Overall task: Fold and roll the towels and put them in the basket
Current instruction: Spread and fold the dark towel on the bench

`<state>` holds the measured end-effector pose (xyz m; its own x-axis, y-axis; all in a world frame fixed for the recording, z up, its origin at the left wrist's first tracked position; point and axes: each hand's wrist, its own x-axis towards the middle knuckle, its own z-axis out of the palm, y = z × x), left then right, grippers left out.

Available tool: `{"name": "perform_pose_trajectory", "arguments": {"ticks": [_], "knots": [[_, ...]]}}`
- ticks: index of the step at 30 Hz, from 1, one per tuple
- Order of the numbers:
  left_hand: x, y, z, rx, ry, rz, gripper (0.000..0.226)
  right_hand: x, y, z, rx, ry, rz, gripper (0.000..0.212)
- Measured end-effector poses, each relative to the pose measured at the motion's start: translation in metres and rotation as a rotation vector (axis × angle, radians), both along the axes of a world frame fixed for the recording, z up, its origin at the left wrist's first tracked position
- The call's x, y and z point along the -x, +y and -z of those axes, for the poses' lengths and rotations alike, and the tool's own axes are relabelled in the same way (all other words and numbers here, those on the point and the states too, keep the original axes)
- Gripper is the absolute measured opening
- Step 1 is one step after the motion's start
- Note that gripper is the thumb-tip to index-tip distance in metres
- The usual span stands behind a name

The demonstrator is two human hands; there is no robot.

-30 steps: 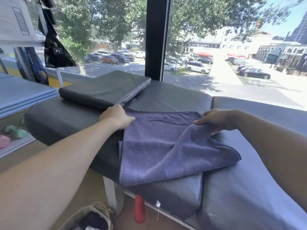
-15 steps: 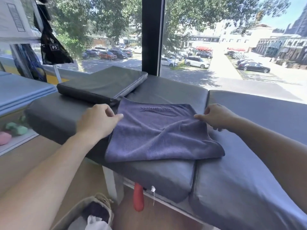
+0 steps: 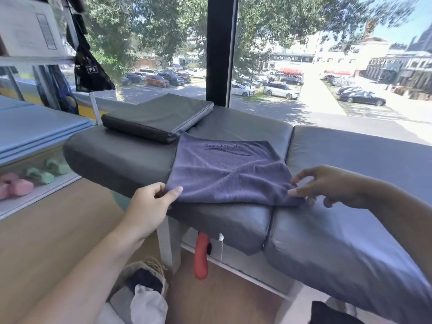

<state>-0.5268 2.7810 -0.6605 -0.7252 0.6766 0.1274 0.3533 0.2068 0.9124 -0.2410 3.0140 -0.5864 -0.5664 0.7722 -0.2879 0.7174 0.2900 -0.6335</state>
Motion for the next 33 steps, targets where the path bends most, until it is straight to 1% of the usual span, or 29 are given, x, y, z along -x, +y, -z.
{"name": "perform_pose_trajectory", "arguments": {"ticks": [3, 5, 7, 9, 13, 15, 17, 18, 21, 23, 25, 27, 30, 31, 33], "knots": [[-0.001, 0.002, -0.009, -0.099, -0.131, -0.02, 0.03, -0.007, -0.001, 0.002, -0.024, 0.135, 0.058, 0.032], [0.0, 0.004, -0.014, -0.137, -0.123, -0.059, 0.025, -0.008, -0.001, -0.003, -0.07, 0.2, 0.116, 0.024], [0.004, 0.004, -0.017, -0.149, -0.076, -0.116, 0.016, -0.009, 0.0, -0.008, -0.099, 0.223, 0.139, 0.02], [0.006, 0.001, -0.017, -0.13, -0.045, -0.137, 0.019, -0.011, 0.0, -0.011, -0.124, 0.145, 0.109, 0.019], [0.004, -0.009, -0.007, -0.04, 0.029, -0.099, 0.027, -0.016, -0.001, -0.002, -0.125, -0.166, -0.048, 0.027], [0.006, -0.015, -0.004, 0.06, 0.081, -0.08, 0.043, -0.018, -0.001, 0.002, -0.154, -0.266, -0.095, 0.036], [0.008, -0.017, -0.008, 0.119, 0.166, -0.08, 0.059, -0.015, 0.0, -0.003, -0.223, -0.29, -0.082, 0.041], [0.008, -0.015, -0.012, 0.102, 0.209, -0.096, 0.059, -0.01, 0.001, -0.006, -0.282, -0.274, -0.065, 0.041], [0.011, 0.01, -0.031, 0.033, 0.307, -0.102, 0.043, 0.017, 0.014, -0.015, -0.499, -0.154, -0.039, 0.026], [0.021, 0.04, -0.038, 0.065, 0.354, -0.074, 0.04, 0.043, 0.03, -0.014, -0.544, -0.056, -0.016, 0.018], [0.039, 0.071, -0.034, 0.137, 0.384, -0.07, 0.042, 0.069, 0.048, -0.011, -0.506, 0.033, 0.029, 0.019], [0.058, 0.096, -0.027, 0.223, 0.387, -0.092, 0.045, 0.089, 0.068, -0.002, -0.445, 0.096, 0.1, 0.03], [0.078, 0.116, -0.023, 0.3, 0.382, -0.139, 0.052, 0.108, 0.099, 0.017, -0.396, 0.082, 0.198, 0.041], [0.083, 0.12, -0.023, 0.323, 0.389, -0.15, 0.053, 0.112, 0.107, 0.024, -0.379, 0.066, 0.213, 0.041], [0.089, 0.126, -0.024, 0.357, 0.394, -0.152, 0.051, 0.117, 0.119, 0.038, -0.36, 0.079, 0.248, 0.032]]}}
